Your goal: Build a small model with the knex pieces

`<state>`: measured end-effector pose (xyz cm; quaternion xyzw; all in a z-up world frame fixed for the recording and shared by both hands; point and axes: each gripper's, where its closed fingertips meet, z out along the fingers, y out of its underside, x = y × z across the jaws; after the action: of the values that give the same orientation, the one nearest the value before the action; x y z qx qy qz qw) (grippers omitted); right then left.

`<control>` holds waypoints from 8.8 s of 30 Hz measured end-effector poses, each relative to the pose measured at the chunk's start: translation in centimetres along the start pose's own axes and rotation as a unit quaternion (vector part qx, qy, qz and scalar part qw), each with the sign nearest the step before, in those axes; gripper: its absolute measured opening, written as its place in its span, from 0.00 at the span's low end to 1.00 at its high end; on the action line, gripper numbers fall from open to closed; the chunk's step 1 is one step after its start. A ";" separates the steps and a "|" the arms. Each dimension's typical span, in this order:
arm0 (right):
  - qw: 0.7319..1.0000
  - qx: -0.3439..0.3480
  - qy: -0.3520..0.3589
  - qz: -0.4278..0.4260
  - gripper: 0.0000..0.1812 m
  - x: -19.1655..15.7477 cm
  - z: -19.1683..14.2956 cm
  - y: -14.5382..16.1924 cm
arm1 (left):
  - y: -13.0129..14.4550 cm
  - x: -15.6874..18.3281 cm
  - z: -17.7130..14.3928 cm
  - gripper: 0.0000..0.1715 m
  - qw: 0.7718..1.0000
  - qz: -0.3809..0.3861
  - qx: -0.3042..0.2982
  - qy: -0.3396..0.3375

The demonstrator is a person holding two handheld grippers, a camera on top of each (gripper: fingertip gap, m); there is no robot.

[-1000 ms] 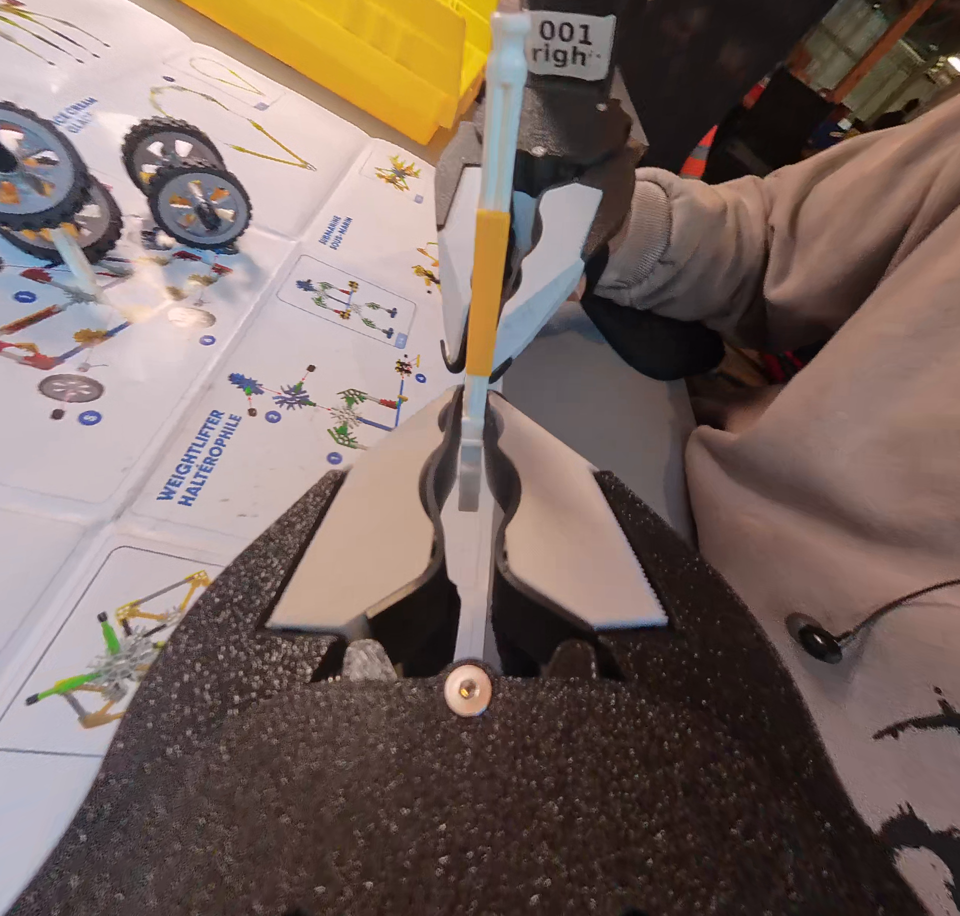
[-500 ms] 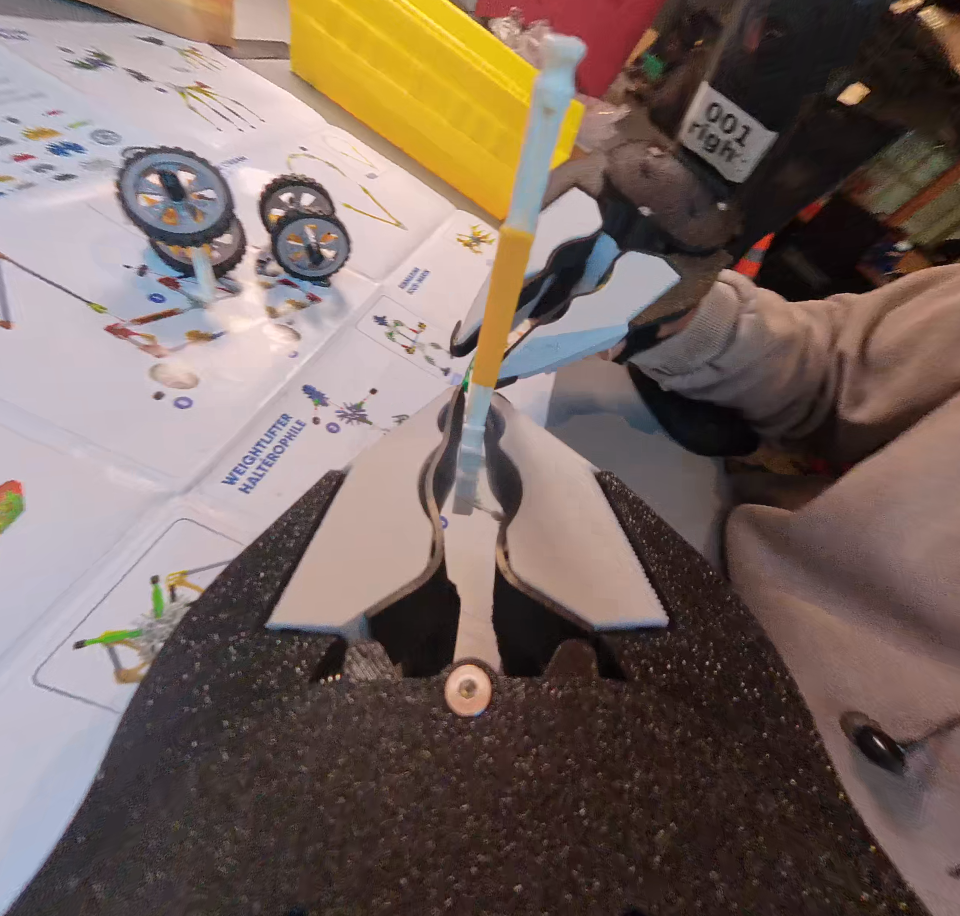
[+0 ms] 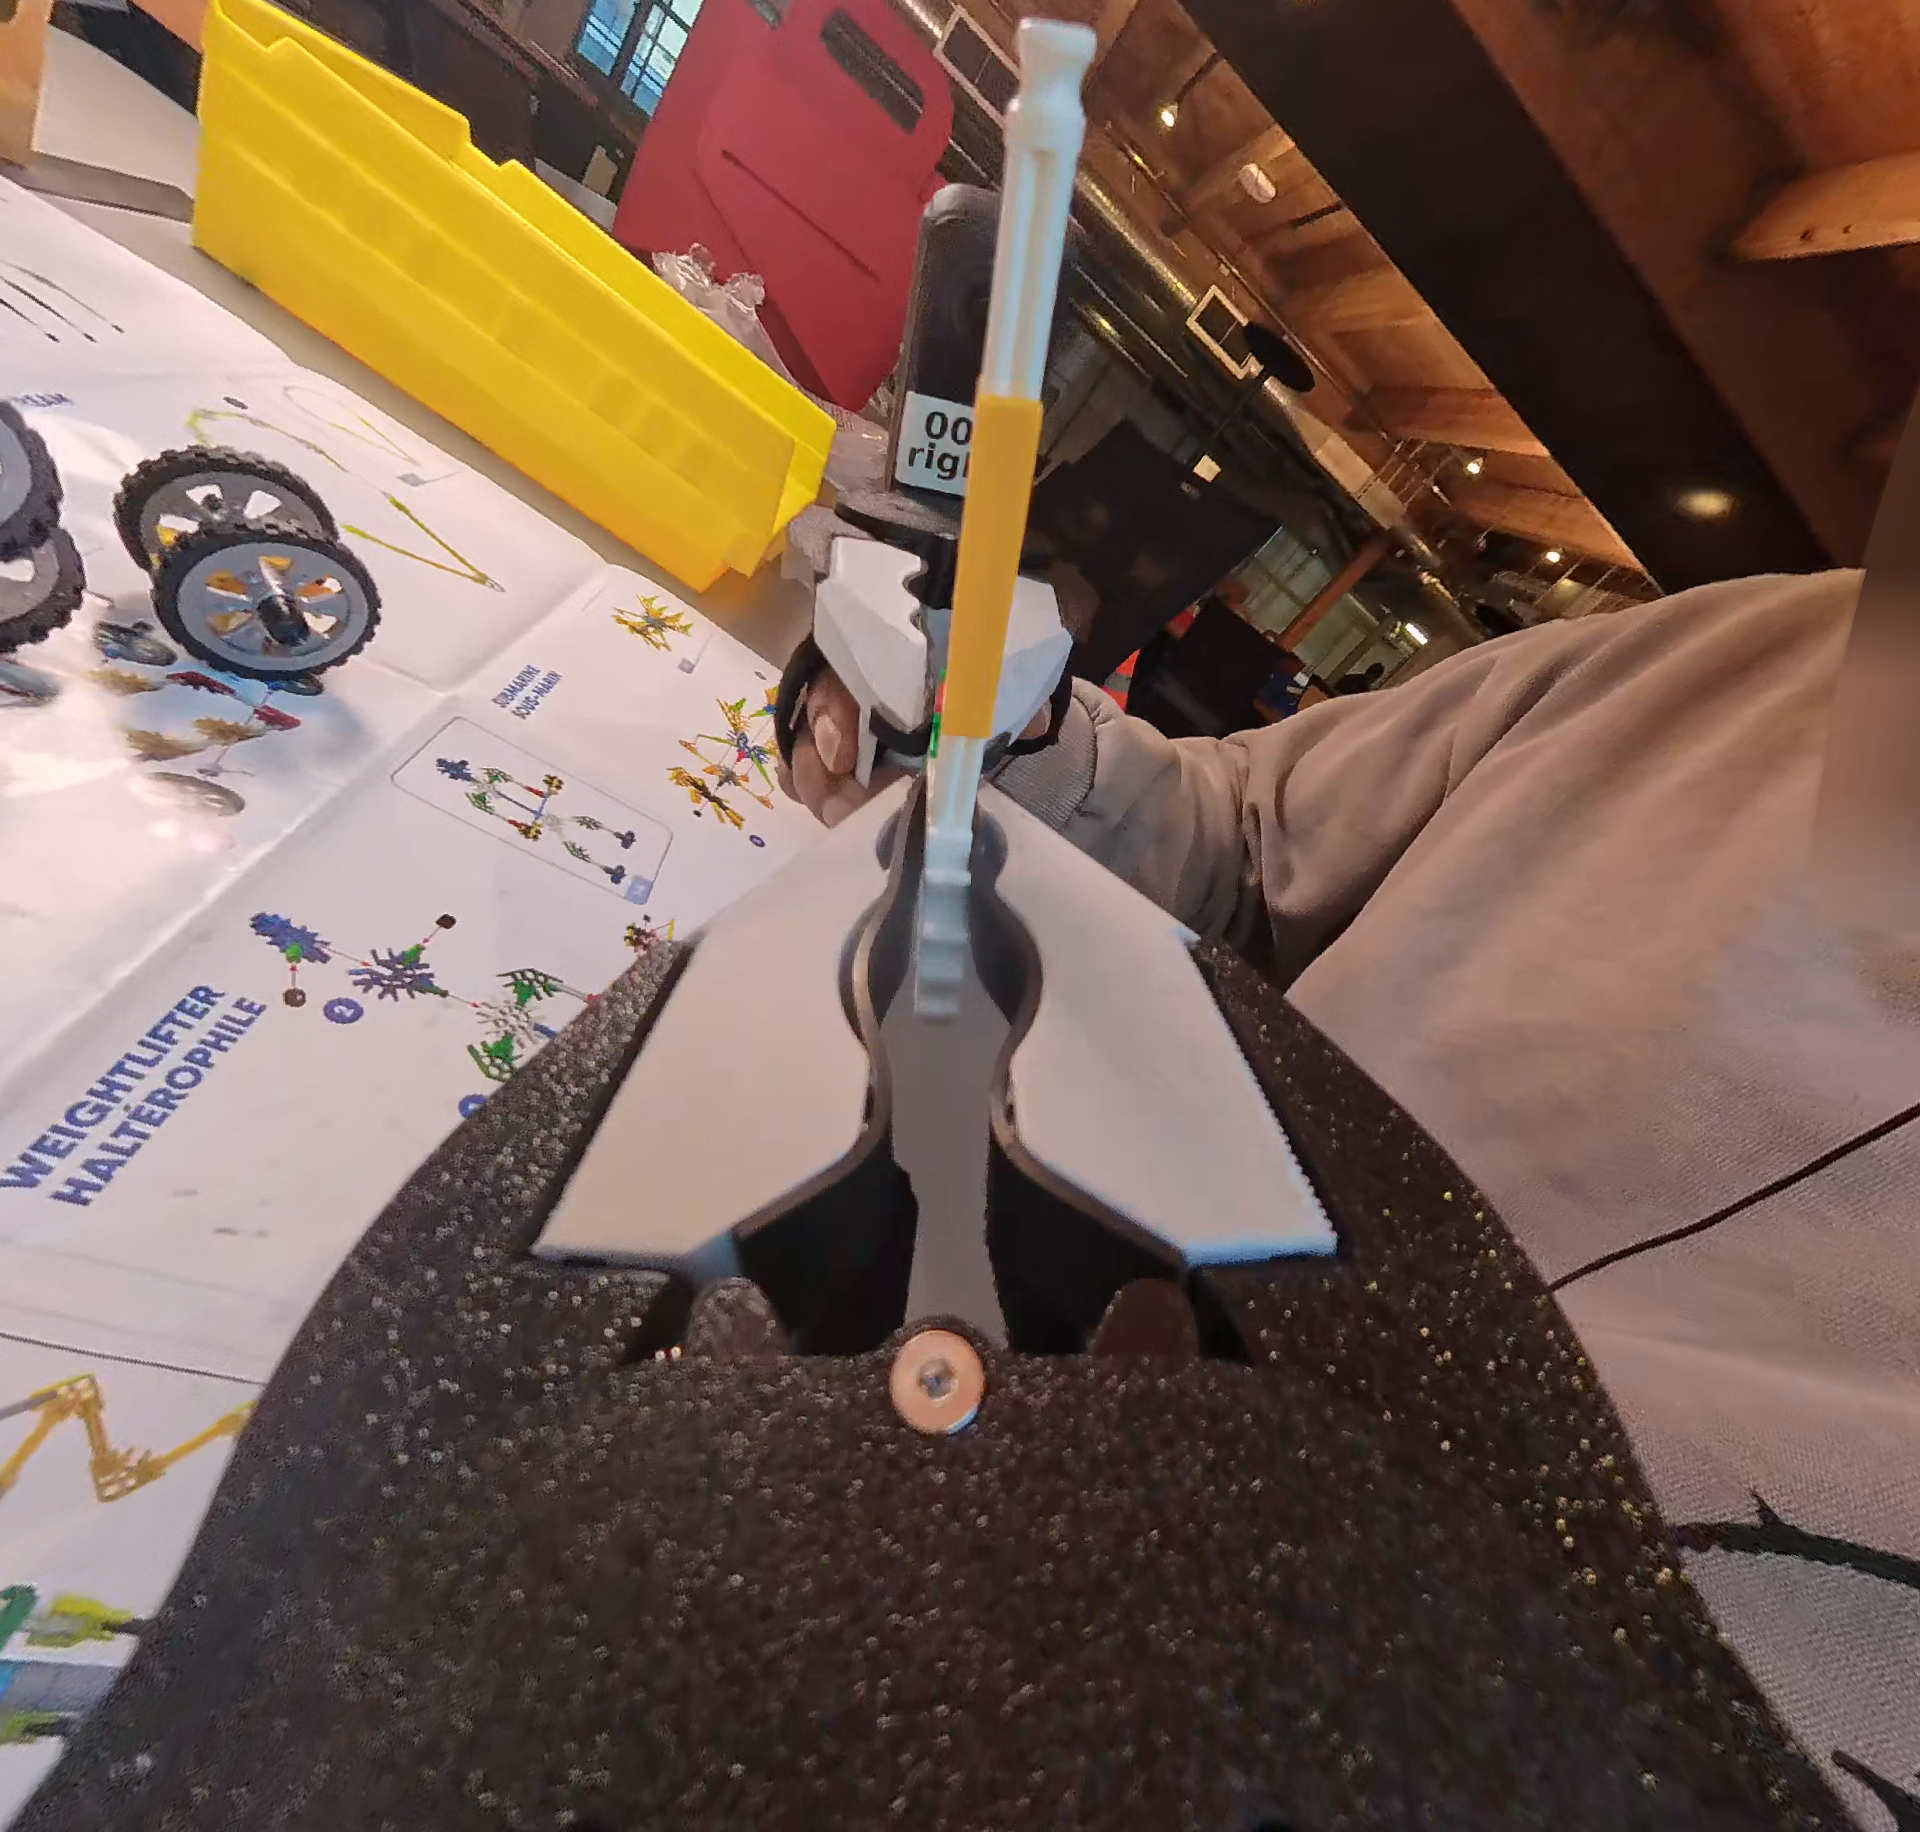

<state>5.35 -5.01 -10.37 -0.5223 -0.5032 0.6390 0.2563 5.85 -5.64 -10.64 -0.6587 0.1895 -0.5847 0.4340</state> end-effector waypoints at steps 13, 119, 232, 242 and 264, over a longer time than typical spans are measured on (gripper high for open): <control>0.995 -0.063 0.072 0.000 0.02 2.7 1.2 2.8 | -0.1 -3.1 -1.1 0.01 0.986 0.088 -0.036 -0.135; 1.000 -0.015 0.001 -0.027 0.02 1.0 -0.9 1.2 | 2.0 -0.7 0.5 0.06 0.996 -0.025 -0.082 0.023; 0.990 -0.110 0.050 -0.075 0.02 1.9 1.4 3.7 | 1.6 -2.2 -1.4 0.02 0.943 0.252 -0.184 -0.115; 0.969 -0.094 0.214 -0.082 0.03 5.9 0.9 3.3 | 0.4 -5.7 -1.2 0.02 0.893 0.325 -0.158 -0.267; 0.944 -0.150 0.294 -0.007 0.01 9.0 -0.7 5.3 | 0.9 -9.5 0.5 0.00 0.884 0.294 -0.189 -0.310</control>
<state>4.09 1.01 -18.90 -0.7159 -0.4992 0.3726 0.3154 4.19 1.26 -17.10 -0.7895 0.3374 -0.1495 0.4904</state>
